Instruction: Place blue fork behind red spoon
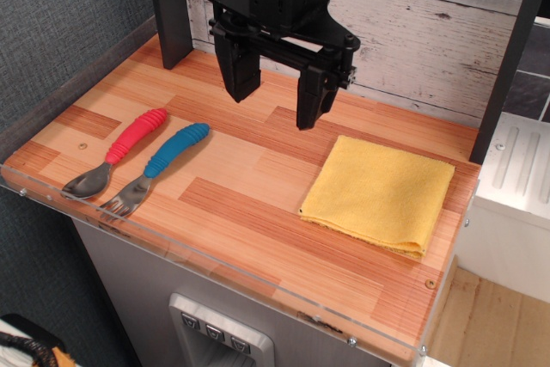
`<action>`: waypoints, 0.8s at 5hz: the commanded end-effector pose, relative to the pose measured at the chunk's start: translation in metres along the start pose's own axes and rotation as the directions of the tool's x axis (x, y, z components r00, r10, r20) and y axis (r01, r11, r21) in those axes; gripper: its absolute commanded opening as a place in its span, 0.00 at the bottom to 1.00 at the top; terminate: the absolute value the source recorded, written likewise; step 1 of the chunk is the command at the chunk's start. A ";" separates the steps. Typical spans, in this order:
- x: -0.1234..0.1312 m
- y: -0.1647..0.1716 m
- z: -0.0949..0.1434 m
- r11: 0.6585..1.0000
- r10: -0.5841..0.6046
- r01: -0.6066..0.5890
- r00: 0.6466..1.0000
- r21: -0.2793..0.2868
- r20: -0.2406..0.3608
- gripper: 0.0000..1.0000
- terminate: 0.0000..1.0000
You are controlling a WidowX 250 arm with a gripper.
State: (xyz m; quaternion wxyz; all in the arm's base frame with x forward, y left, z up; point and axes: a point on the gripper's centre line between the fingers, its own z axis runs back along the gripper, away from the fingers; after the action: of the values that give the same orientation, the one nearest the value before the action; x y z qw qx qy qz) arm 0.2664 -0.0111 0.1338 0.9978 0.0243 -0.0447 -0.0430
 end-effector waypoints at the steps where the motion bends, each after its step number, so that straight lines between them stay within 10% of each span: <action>1: 0.000 0.000 0.000 1.000 0.000 0.000 1.000 0.000 0.000 1.00 0.00; 4: -0.005 0.073 -0.036 0.994 -0.103 0.104 0.994 0.040 -0.036 1.00 0.00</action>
State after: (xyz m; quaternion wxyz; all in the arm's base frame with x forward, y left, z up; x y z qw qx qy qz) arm 0.2689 0.0619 0.0929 0.9943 0.0440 -0.0153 -0.0961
